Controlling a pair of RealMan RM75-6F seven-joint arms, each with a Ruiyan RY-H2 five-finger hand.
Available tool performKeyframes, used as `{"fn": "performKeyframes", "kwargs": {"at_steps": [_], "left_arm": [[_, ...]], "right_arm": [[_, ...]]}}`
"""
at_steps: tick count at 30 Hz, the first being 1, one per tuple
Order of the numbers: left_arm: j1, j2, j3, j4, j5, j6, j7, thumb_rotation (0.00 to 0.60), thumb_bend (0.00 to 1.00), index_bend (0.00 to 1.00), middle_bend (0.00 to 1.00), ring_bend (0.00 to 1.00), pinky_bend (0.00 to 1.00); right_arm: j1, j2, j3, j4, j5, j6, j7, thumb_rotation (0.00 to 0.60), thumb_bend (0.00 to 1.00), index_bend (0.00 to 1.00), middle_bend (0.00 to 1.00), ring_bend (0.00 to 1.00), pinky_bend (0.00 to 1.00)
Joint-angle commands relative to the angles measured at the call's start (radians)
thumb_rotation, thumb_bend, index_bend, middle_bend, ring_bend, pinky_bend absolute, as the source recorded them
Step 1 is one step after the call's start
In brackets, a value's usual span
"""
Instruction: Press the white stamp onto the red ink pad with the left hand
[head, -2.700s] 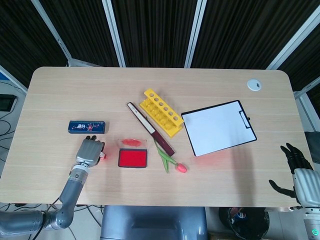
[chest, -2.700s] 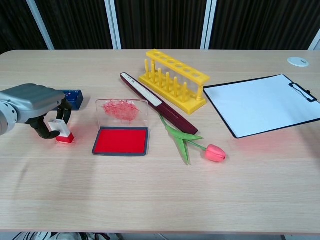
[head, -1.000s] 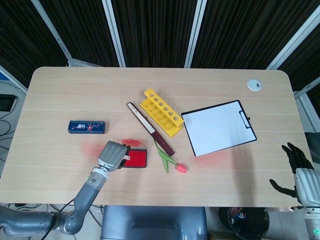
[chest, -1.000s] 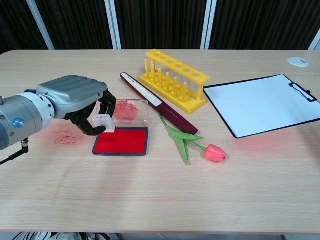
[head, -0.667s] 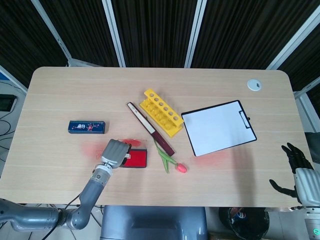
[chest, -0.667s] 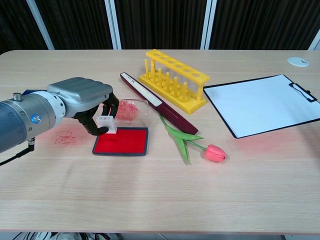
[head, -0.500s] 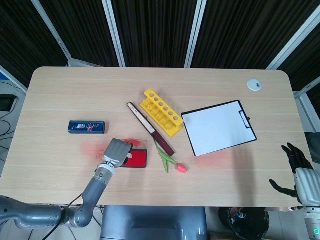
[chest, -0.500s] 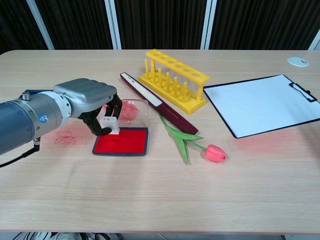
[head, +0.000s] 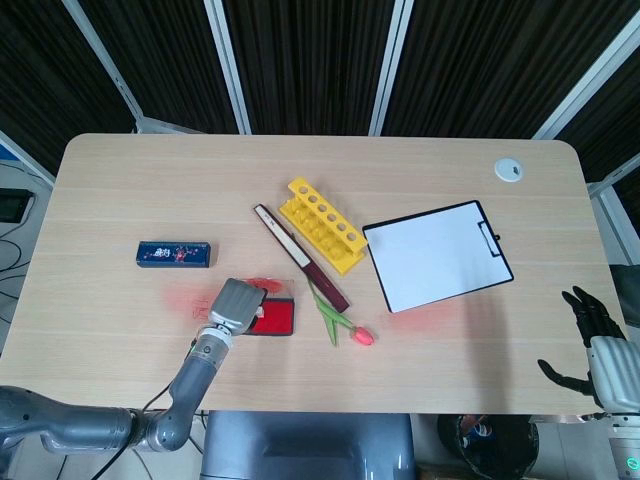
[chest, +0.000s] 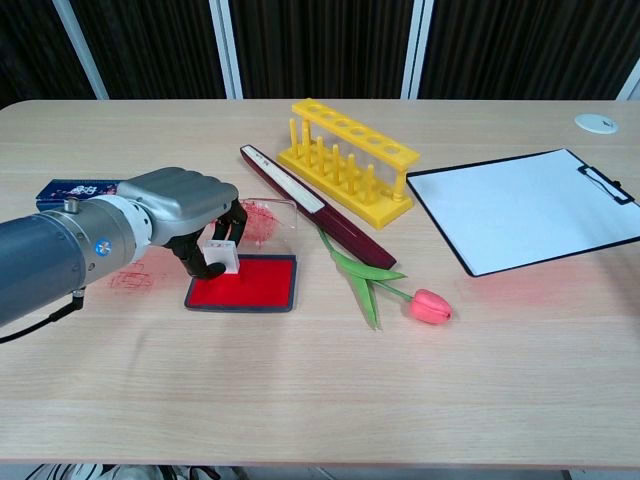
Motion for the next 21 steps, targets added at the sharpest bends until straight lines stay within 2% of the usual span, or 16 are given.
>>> {"fn": "performKeyframes", "kwargs": {"at_steps": [1, 11, 21], "left_arm": [[-0.001, 0.008, -0.005, -0.010, 0.010, 0.005, -0.014, 0.600, 0.49, 0.77, 0.76, 0.59, 0.62], [-0.020, 0.048, -0.020, -0.069, 0.007, 0.022, -0.011, 0.600, 0.49, 0.77, 0.76, 0.59, 0.62], [-0.030, 0.032, 0.003, -0.043, -0.023, 0.013, -0.007, 0.600, 0.49, 0.77, 0.76, 0.59, 0.62]], "right_arm": [[0.000, 0.000, 0.000, 0.000, 0.000, 0.001, 0.000, 0.600, 0.26, 0.10, 0.00, 0.00, 0.19], [-0.001, -0.001, 0.000, 0.000, -0.001, 0.002, -0.002, 0.600, 0.26, 0.10, 0.00, 0.00, 0.19], [0.000, -0.001, 0.001, -0.001, 0.001, 0.000, -0.001, 0.600, 0.26, 0.10, 0.00, 0.00, 0.19]]}}
